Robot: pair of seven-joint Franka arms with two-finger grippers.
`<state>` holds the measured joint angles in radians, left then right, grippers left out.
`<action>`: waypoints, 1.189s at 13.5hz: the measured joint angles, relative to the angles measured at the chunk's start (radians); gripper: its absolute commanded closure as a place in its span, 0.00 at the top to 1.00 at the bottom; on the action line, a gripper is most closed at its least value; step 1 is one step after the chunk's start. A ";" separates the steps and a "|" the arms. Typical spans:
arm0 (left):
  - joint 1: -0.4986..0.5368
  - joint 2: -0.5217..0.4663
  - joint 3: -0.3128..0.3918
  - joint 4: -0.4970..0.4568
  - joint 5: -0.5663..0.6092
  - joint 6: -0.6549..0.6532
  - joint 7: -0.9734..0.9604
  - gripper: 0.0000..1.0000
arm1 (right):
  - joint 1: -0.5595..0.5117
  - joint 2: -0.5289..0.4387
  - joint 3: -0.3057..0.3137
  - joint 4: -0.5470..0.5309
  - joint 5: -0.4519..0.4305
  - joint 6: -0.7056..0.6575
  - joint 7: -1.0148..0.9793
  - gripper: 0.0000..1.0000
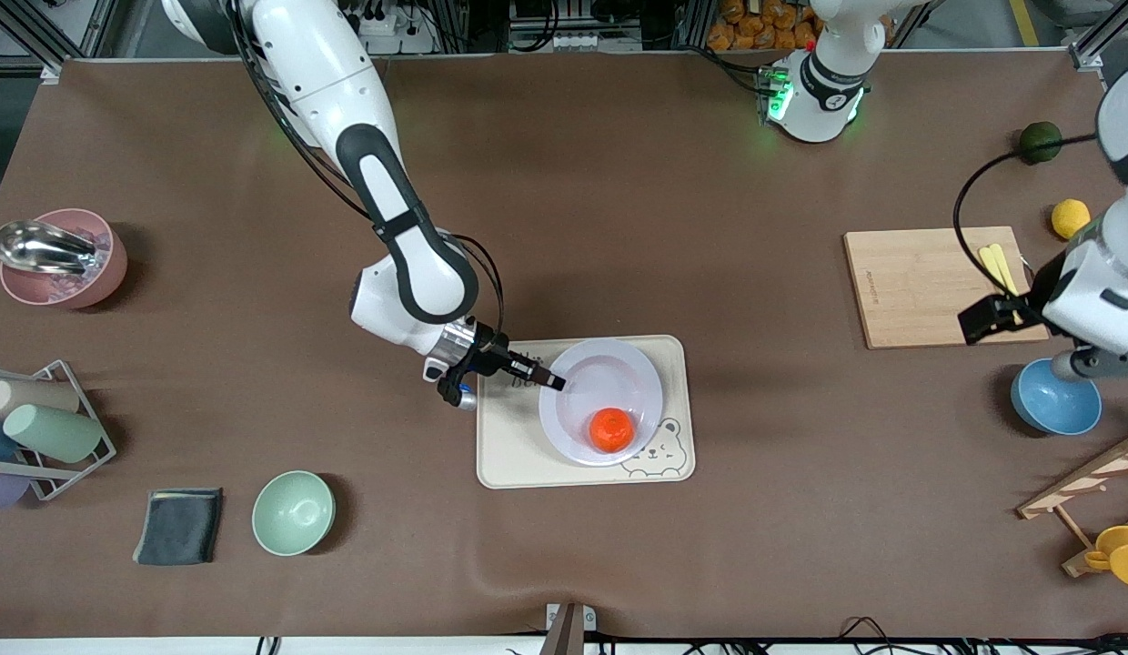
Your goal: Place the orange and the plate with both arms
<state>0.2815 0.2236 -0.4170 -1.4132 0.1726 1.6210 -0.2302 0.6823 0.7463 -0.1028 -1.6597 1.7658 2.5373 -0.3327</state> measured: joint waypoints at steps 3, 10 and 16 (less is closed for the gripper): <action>-0.004 -0.067 0.005 -0.049 -0.037 -0.024 -0.001 1.00 | -0.001 0.000 0.000 0.007 0.000 0.001 -0.001 1.00; -0.282 -0.212 0.331 -0.189 -0.125 -0.024 -0.005 1.00 | -0.048 -0.019 -0.024 0.033 -0.239 0.004 -0.004 1.00; -0.298 -0.234 0.334 -0.203 -0.126 -0.029 -0.010 1.00 | -0.151 -0.072 -0.101 0.029 -0.564 -0.197 -0.007 1.00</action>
<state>-0.0164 -0.0106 -0.0825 -1.6166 0.0464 1.5922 -0.2401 0.5312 0.6745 -0.2038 -1.6310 1.2020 2.3408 -0.3398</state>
